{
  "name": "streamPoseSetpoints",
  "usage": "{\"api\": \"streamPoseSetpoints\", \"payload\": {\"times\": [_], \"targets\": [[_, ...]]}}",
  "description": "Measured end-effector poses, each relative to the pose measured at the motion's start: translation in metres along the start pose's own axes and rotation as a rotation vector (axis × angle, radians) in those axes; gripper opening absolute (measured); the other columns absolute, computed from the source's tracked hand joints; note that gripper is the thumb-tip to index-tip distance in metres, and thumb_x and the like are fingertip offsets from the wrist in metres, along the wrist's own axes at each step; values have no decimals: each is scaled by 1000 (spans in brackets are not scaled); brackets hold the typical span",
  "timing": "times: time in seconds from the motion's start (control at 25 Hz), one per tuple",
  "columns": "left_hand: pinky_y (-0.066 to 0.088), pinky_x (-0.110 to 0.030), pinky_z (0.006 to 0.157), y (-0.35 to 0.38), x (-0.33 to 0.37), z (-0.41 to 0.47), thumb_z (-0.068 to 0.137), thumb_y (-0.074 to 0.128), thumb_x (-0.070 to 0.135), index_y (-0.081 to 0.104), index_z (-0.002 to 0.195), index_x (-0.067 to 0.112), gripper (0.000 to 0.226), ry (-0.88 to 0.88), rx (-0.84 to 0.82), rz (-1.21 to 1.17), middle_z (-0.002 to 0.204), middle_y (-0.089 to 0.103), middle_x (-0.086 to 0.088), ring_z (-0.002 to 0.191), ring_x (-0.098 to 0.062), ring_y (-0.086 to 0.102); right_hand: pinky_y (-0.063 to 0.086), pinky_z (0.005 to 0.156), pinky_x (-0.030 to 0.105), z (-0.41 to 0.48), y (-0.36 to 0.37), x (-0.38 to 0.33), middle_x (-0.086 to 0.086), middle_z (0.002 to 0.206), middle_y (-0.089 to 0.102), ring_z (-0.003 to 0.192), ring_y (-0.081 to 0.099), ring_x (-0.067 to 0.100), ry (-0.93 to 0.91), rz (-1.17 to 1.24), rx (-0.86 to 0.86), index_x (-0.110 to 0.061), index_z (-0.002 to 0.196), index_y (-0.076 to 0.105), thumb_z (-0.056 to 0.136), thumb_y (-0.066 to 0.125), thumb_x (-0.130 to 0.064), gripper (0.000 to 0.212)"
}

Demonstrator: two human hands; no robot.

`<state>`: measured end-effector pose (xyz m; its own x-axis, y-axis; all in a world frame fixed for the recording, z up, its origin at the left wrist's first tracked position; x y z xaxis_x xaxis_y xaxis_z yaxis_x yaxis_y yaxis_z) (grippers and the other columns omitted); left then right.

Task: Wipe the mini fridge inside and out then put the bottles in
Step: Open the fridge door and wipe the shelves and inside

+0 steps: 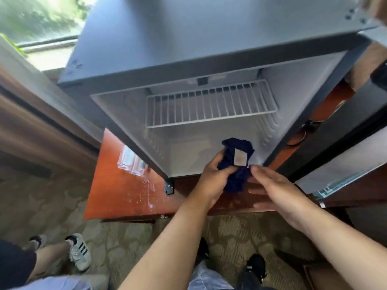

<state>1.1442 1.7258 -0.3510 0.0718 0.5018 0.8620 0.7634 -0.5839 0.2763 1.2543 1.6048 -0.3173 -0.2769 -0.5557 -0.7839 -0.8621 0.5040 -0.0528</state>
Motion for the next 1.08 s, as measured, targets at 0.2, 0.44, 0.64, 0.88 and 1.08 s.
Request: {"api": "streamPoseSetpoints", "payload": {"times": [0.2, 0.44, 0.64, 0.88, 1.08], "targets": [[57, -40, 100, -64, -15, -41, 84, 77, 36, 54, 140, 42, 61, -17, 147, 77, 129, 72, 7, 117, -15, 70, 63, 83, 40, -3, 87, -13, -15, 112, 75, 102, 74, 13, -8, 12, -223, -56, 120, 56, 70, 76, -68, 55], [61, -39, 83, -122, 20, -64, 88, 73, 16, 68, 125, 25, 38, 135, 272, -24, 116, 77, -8, 106, -28, 75, 58, 81, 19, 4, 163, -25, -23, 106, 74, 101, 71, 1, -266, 66, -118, -50, 122, 60, 98, 66, -21, 38], [59, -36, 90, -125, 43, -63, 94, 65, 8, 72, 123, 12, 30, 136, 310, -373, 121, 74, -18, 114, -31, 72, 50, 100, 23, 17, 201, -54, -13, 122, 72, 115, 65, 0, -421, 42, -53, -32, 132, 65, 101, 62, -19, 34], [63, -34, 79, -163, 9, -50, 97, 61, 8, 68, 127, 2, 30, -138, 396, -453, 119, 74, -22, 107, -30, 74, 52, 104, 31, 50, 224, -13, -11, 121, 72, 115, 65, 2, -279, -102, -5, -30, 131, 67, 101, 60, -21, 32], [63, -47, 83, -197, -22, -31, 94, 69, 9, 73, 117, 0, 26, -313, 472, -321, 111, 75, -24, 103, -38, 74, 52, 102, 27, 84, 242, 27, -15, 121, 72, 116, 65, 4, -111, -99, -3, -35, 134, 64, 103, 55, -17, 37]]}}
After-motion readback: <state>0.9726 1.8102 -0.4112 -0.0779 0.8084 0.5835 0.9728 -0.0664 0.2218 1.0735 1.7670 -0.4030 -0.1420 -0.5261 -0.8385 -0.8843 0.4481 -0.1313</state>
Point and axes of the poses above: each hand's wrist, its own z-axis towards the middle knuckle, its own y-axis out of the palm, x = y × z, the point moved 2 cm from there along z, towards the middle knuckle
